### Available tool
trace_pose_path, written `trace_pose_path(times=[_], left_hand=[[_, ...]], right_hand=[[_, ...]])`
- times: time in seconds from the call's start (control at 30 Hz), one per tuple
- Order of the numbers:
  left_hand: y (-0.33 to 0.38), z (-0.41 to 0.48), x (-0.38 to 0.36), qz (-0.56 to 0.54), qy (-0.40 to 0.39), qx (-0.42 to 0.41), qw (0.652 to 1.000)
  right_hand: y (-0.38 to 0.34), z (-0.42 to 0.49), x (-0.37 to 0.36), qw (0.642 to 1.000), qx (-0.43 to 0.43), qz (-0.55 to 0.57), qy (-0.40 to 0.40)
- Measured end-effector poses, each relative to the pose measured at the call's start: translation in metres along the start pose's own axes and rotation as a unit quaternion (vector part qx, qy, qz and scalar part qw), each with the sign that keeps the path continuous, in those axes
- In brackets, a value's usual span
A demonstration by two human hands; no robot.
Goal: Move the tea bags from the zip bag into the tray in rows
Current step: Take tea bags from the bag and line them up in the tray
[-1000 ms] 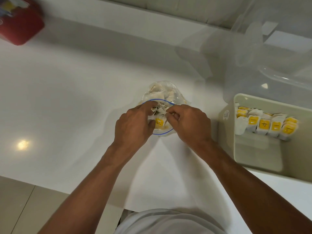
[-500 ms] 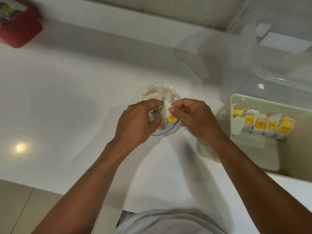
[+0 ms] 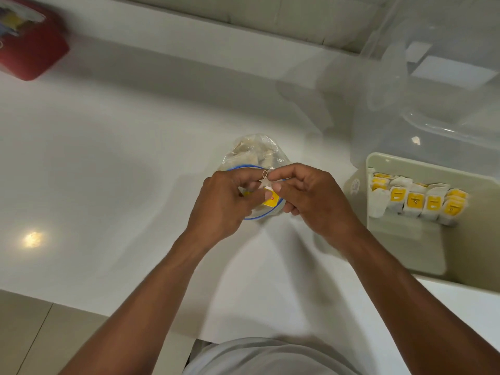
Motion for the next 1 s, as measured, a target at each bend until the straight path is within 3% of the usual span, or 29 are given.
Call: trace_pose_path(times=[0.17, 0.4, 0.53, 0.63, 0.8, 0.87, 0.93, 1.0], left_hand=[[0.0, 0.004, 0.0, -0.033, -0.017, 0.007, 0.999], [0.005, 0.002, 0.001, 0.029, -0.042, 0.001, 0.999], [0.014, 0.0, 0.002, 0.047, -0.043, -0.007, 0.998], [0.016, 0.003, 0.005, 0.061, -0.037, -0.01, 0.997], [0.025, 0.009, 0.015, 0.12, -0.026, -0.037, 0.992], [0.024, 0.015, 0.027, 0.147, 0.002, -0.041, 0.988], [0.026, 0.02, 0.04, 0.141, 0.028, -0.047, 0.989], [0.032, 0.023, 0.049, 0.136, 0.043, -0.062, 0.988]], right_hand=[[-0.004, -0.001, 0.003, 0.998, 0.04, -0.029, 0.025], [-0.007, 0.001, 0.003, 0.998, 0.042, -0.004, 0.036], [-0.009, 0.002, 0.007, 0.995, 0.044, -0.058, 0.073], [-0.007, 0.005, 0.003, 0.998, 0.005, 0.039, 0.053], [-0.017, 0.01, 0.002, 0.995, 0.014, 0.1, 0.023], [-0.016, 0.013, 0.008, 0.993, 0.015, 0.106, 0.049], [-0.012, 0.016, 0.015, 0.996, 0.023, 0.03, 0.083], [-0.009, 0.016, 0.007, 0.991, 0.044, -0.11, 0.061]])
Point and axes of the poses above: each hand's wrist, its own z-axis towards the middle knuckle, its own x-axis out of the back of the hand, y = z × x, the point moved 8 cm from there along z, towards the middle knuckle, and after that the axes turned 1 degree about -x, right-handed, at the moved point
